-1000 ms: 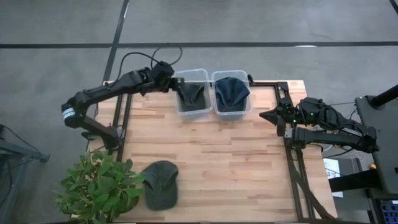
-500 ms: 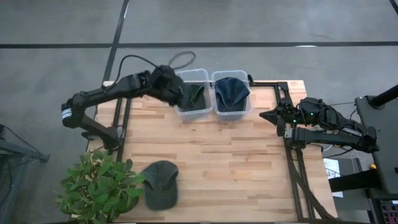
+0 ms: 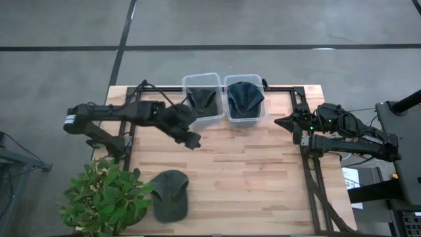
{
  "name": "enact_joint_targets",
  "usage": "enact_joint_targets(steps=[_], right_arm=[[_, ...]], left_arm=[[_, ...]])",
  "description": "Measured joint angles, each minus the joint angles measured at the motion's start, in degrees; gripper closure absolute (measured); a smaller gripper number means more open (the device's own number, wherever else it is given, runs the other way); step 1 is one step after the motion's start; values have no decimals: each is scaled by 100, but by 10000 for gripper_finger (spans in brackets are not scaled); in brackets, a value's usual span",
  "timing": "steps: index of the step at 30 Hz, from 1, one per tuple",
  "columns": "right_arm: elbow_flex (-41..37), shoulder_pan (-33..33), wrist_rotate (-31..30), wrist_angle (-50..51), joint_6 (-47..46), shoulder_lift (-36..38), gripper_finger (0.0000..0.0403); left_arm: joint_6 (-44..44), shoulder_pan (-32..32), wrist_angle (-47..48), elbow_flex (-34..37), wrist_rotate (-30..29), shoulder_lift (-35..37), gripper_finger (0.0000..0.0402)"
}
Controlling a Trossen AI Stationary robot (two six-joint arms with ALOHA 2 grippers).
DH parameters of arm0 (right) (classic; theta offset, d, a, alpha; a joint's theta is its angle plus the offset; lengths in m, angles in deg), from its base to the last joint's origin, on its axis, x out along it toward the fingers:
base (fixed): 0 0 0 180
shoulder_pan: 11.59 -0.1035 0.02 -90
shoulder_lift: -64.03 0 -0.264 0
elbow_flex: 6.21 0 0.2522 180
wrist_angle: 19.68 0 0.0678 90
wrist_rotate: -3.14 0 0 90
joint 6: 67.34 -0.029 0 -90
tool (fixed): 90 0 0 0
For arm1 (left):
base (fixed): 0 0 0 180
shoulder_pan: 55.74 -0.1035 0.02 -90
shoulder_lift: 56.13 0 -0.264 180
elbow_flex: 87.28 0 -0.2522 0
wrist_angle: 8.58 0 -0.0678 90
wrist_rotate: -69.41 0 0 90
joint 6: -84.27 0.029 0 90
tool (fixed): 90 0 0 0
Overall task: Pick & Place hat
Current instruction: Put the green cap into the left transparent bin
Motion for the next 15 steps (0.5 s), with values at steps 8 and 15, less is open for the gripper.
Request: enact_joint_targets(steps=[8,15], right_arm=[[0,0,7,2,0,1,394],[0,2,9,2,2,1,394]], left_arm=[[-2359,246,1325,662,79,-11,241],[-3621,670,1368,1389,522,-11,241]])
